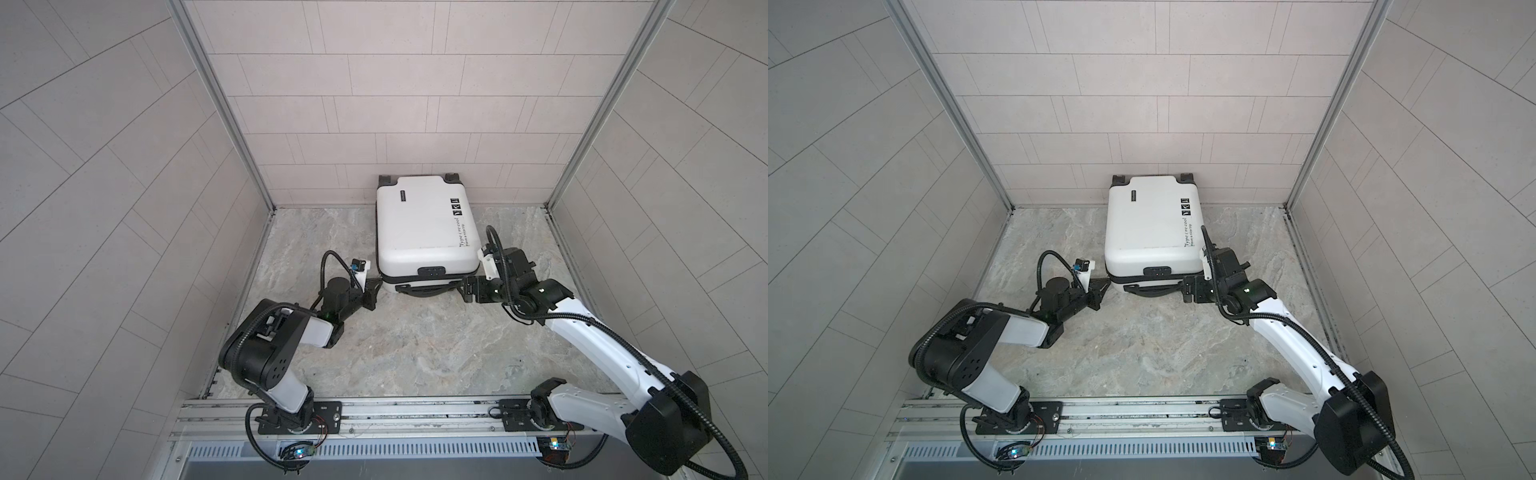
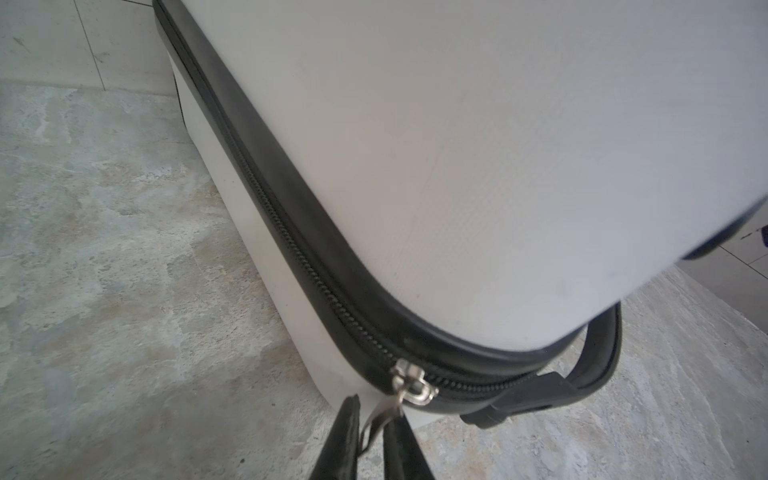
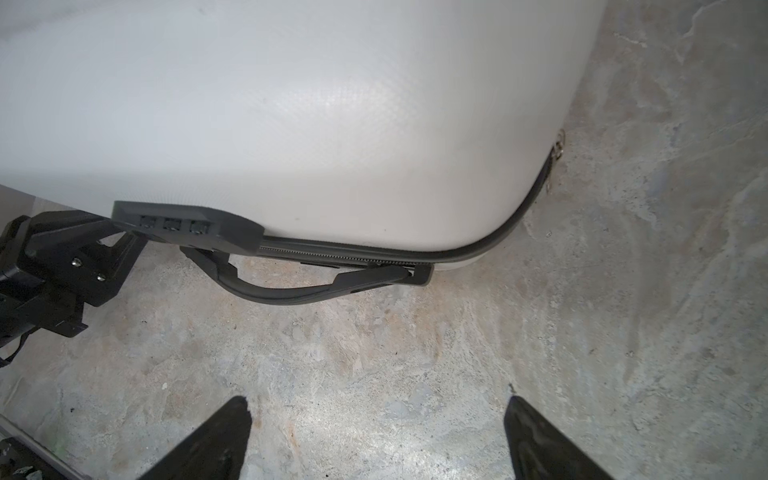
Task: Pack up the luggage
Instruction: 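Close the left gripper on the zipper pull while right moves to the suitcase's side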
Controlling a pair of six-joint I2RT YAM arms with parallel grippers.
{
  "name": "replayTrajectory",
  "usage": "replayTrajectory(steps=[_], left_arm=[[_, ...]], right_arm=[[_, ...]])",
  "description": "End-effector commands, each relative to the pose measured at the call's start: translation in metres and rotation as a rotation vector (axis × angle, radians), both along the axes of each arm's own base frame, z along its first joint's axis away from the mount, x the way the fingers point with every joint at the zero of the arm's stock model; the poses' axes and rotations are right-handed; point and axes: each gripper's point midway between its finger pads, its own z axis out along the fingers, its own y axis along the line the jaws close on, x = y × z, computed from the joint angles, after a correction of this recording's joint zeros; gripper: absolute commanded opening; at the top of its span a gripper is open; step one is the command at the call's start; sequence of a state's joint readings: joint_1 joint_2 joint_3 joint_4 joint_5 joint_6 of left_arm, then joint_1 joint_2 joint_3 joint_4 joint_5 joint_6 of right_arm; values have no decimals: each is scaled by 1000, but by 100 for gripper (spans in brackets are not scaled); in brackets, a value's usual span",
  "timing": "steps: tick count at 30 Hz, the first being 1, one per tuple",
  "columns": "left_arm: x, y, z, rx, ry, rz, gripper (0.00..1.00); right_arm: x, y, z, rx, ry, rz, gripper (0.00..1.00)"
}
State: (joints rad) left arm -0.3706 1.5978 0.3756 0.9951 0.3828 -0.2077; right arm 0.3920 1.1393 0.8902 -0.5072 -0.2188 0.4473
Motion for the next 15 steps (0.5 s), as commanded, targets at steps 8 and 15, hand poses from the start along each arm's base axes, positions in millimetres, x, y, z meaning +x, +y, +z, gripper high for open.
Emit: replayTrajectory(steps=[8,15], left_arm=[[5,-6,29,-19,-83,-34,6],[1,-2,26,7,-49,-26,0]], right_arm=[[4,-5,8,-24,-8,-20,100],[18,-12,19,12,-37,-77,100]])
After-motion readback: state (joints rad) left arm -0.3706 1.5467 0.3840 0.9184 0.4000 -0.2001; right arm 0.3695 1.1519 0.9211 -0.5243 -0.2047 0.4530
